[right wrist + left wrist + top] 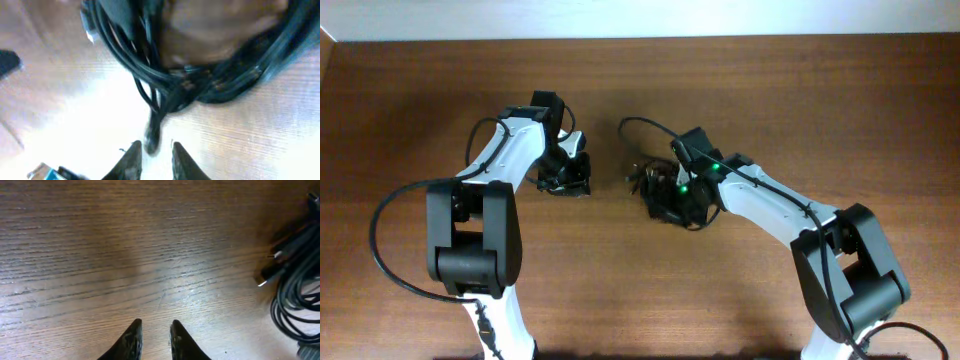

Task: Untangle cables
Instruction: 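Lift the bundle with the right gripper and carry it toward the left gripper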

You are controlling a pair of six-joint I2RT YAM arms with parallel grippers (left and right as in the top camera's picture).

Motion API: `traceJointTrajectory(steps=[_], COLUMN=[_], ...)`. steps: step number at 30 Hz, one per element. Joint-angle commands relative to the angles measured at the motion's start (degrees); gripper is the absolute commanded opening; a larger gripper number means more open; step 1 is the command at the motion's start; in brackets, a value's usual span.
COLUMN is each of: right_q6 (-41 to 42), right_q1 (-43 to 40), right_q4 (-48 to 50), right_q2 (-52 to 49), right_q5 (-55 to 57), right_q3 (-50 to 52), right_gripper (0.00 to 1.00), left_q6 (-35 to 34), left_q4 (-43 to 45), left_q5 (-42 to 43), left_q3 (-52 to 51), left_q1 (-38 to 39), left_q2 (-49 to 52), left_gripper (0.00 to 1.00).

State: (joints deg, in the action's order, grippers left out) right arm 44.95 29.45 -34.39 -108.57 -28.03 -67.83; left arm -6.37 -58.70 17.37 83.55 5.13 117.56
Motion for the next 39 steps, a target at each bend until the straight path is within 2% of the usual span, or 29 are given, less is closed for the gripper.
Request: traceJointTrajectory(steps=[1,2,3,5,8,10,12,16,18,19,23,27,28,31,33,39], right_q6=[-6.86,-7.28,-7.26,-5.29,2.62,6.75,6.99,7.02,6.97,6.97,6.47,10.69,10.67,10.64,8.22,-1.33], right_q1=[0.11,0.11,0.11,0.11,0.96,2.12,3.65,5.40,4.98,4.96,4.98,5.27,5.51,6.38,6.93,6.93], right_q4=[-3.67,-4.11,-4.24,-2.47,1.53,1.84,1.81,2.29,2.27,2.27,2.34,2.45,2.64,2.84,3.87,5.29], right_q2=[2.25,2.25,2.25,2.23,2.12,1.97,1.53,0.50,0.50,0.50,0.50,0.07,-0.35,-0.57,-0.57,-0.57], right_q5=[-3.04,-2.54,-1.01,1.31,4.02,9.14,12.74,19.21,20.15,20.17,21.24,21.22,21.16,20.85,18.82,8.09], right_q3=[-2.69,-2.69,-2.69,-2.69,-2.67,-2.56,-2.47,-2.47,-2.47,-2.47,-2.47,-2.47,-2.47,-2.47,-2.47,-2.47], right_gripper=[0.47,0.55,0.58,0.57,0.43,0.40,0.40,0.40,0.26,0.23,0.23,0.23,0.22,0.05,0.04,0.04], left_q6=[-0.07,-0.07,-0.04,-0.02,-0.02,-0.02,0.00,0.09,0.68,0.87,0.87,3.43,3.43,3.43,3.45,3.45], left_q4=[0.13,-0.07,-0.17,-0.28,-0.28,-0.28,-0.28,-0.48,-0.48,-0.48,-0.46,-0.24,-0.24,-0.24,-0.22,-0.17], left_q5=[-0.13,0.83,1.86,4.44,4.52,4.50,4.50,4.52,4.52,4.52,4.96,7.98,7.98,8.00,8.59,8.81], left_q3=[-0.22,-0.22,-0.22,-0.22,-0.22,-0.22,-0.22,-0.22,-0.22,-0.22,-0.22,-0.22,-0.22,-0.22,-0.22,-0.22], left_q1=[0.13,0.13,0.13,0.13,0.13,0.13,0.13,0.13,0.13,0.13,0.13,0.13,0.13,0.13,0.13,0.13], left_q2=[0.24,0.24,0.24,0.24,0.24,0.24,0.24,0.24,0.24,0.24,0.24,0.24,0.24,0.24,0.24,0.24], left_gripper=[0.20,0.25,0.31,0.31,0.30,0.31,0.33,0.28,0.25,0.24,0.23,0.26,0.25,0.25,0.21,0.20])
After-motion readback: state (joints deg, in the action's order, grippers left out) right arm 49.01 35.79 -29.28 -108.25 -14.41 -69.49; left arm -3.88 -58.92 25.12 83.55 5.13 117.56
